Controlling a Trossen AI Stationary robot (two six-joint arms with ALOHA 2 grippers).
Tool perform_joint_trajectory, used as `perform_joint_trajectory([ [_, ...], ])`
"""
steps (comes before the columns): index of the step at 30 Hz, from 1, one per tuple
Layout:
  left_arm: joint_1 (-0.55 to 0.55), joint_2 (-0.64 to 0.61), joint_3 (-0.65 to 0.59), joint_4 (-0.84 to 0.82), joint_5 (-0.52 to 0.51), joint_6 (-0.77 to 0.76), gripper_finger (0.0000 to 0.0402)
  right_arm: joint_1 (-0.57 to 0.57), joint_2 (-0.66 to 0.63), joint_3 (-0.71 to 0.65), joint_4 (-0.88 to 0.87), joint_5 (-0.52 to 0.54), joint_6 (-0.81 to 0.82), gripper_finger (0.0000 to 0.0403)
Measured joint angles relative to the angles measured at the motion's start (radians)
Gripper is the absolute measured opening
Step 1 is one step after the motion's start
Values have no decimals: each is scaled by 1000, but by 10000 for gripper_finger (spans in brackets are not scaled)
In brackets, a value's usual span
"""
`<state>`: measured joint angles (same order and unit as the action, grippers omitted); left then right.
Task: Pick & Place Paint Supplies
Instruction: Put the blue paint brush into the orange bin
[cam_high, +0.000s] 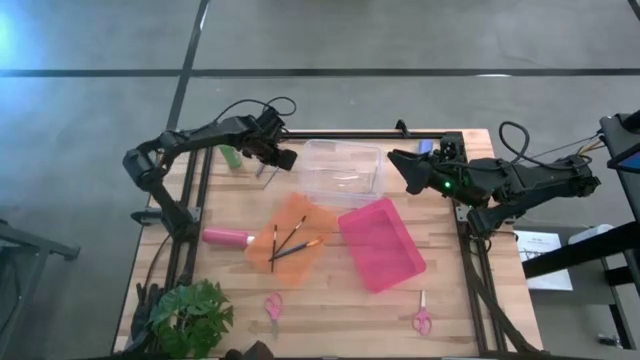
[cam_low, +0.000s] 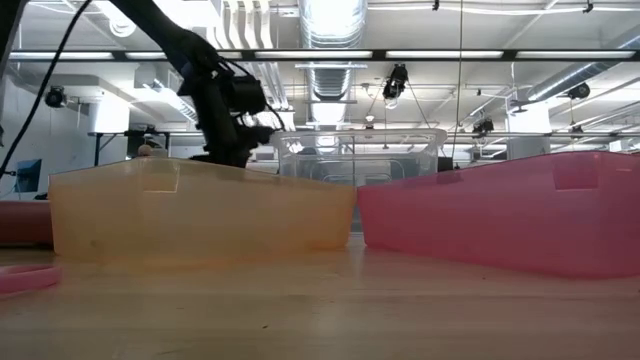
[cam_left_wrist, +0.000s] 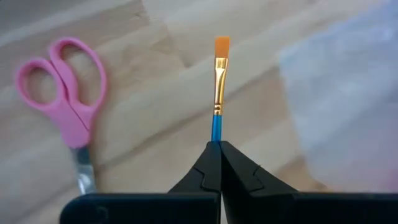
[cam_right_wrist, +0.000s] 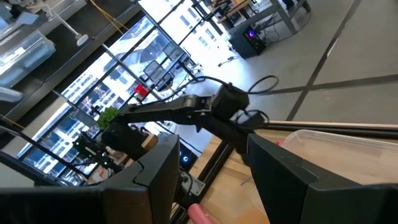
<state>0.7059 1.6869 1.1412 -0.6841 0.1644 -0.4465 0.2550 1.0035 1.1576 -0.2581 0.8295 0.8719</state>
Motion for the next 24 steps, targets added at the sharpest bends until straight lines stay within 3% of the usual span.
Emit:
perform_joint_trajectory([
  [9,-29,-131,-13,-149,97,-1,0,0,0,0,0,0,-12,183],
  [15,-92,-237,-88,-189,163,-88,0,0,-1,0,0,0,-42,183],
  [19,-200,-296,-135,-181,178,-200,0,0,-5,0,0,0,-48,183],
  [24,-410,-311,-153,-109,173,-387,0,-1,-16,0,0,1,-72,183],
])
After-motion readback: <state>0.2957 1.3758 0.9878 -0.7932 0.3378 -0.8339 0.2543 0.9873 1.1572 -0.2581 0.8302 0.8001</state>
